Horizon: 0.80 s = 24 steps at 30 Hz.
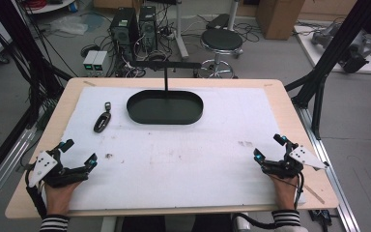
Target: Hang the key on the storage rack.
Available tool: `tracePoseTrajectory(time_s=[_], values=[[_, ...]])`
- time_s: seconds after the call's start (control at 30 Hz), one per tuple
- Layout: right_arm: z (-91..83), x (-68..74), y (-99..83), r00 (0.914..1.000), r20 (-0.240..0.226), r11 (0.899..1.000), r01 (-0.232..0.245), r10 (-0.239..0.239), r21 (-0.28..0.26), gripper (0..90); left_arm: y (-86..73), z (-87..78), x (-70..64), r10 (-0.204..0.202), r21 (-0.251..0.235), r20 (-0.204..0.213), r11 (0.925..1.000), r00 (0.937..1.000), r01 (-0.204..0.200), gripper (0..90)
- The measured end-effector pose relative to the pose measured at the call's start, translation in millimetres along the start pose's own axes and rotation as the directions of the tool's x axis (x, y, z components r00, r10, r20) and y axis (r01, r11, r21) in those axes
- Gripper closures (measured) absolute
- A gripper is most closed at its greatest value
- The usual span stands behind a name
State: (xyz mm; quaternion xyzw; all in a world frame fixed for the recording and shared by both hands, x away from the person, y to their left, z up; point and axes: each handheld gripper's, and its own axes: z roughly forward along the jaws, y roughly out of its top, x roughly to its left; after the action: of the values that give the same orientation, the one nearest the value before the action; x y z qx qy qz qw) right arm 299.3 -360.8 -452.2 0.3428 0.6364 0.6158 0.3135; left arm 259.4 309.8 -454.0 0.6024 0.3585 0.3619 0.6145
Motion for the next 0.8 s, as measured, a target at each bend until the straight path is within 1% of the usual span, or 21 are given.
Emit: tracePoseTrajectory(time_s=[0.03, 0.1, 0.13, 0.17, 0.27, 0.33, 0.47, 0.53, 0.67, 0.8], values=[[0.1, -0.2, 0.0, 1.0000, 0.000, 1.000, -0.006, 0.006, -0.006, 0.3, 0.0, 0.0, 0.0, 0.000, 0.001, 0.000, 1.0000, 1.0000, 0.000, 1.7], [0.1, -1.0, 0.0, 1.0000, 0.001, 1.000, 0.001, -0.001, -0.007, 0.3, 0.0, 0.0, -0.3, 0.003, -0.001, -0.001, 1.0000, 1.0000, -0.003, 1.7], [0.0, -0.4, 0.0, 1.0000, -0.001, 1.000, -0.007, 0.007, -0.005, 0.3, 0.0, -0.2, -0.3, 0.004, -0.001, -0.001, 1.0000, 1.0000, -0.004, 1.7], [0.2, -1.0, 0.0, 1.0000, 0.001, 1.000, 0.003, -0.003, -0.009, 0.3, 0.0, -0.3, -0.1, 0.004, -0.002, -0.001, 1.0000, 1.0000, -0.004, 1.7], [0.0, -0.2, -0.1, 1.0000, 0.000, 1.000, -0.002, 0.002, -0.004, 0.3, 0.2, 0.3, 0.1, -0.002, 0.004, -0.002, 1.0000, 1.0000, 0.002, 1.7], [-0.1, -0.9, 0.0, 1.0000, 0.001, 1.000, 0.002, -0.002, -0.006, 0.3, 0.0, 0.0, -0.3, 0.005, 0.000, -0.003, 1.0000, 1.0000, -0.005, 1.7], [-0.1, -0.2, 0.0, 1.0000, 0.001, 1.000, 0.006, -0.006, -0.002, 0.3, 0.0, -0.3, 0.2, -0.001, -0.003, -0.006, 1.0000, 1.0000, 0.001, 1.7], [-0.2, 0.3, -0.1, 1.0000, 0.002, 1.000, 0.005, -0.005, 0.000, 0.3, -0.1, -0.8, -0.4, 0.006, -0.007, -0.006, 1.0000, 1.0000, -0.006, 1.7], [0.1, -0.1, 0.0, 1.0000, 0.002, 1.000, 0.006, -0.006, -0.003, 0.3, 0.0, -0.4, 1.0, -0.010, -0.004, -0.007, 0.9999, 0.9999, 0.010, 1.7], [-0.1, 0.4, -0.1, 1.0000, 0.004, 1.000, 0.006, -0.006, 0.000, 0.3, 0.4, 0.1, 1.4, -0.015, -0.001, -0.007, 0.9999, 0.9999, 0.015, 1.7]])
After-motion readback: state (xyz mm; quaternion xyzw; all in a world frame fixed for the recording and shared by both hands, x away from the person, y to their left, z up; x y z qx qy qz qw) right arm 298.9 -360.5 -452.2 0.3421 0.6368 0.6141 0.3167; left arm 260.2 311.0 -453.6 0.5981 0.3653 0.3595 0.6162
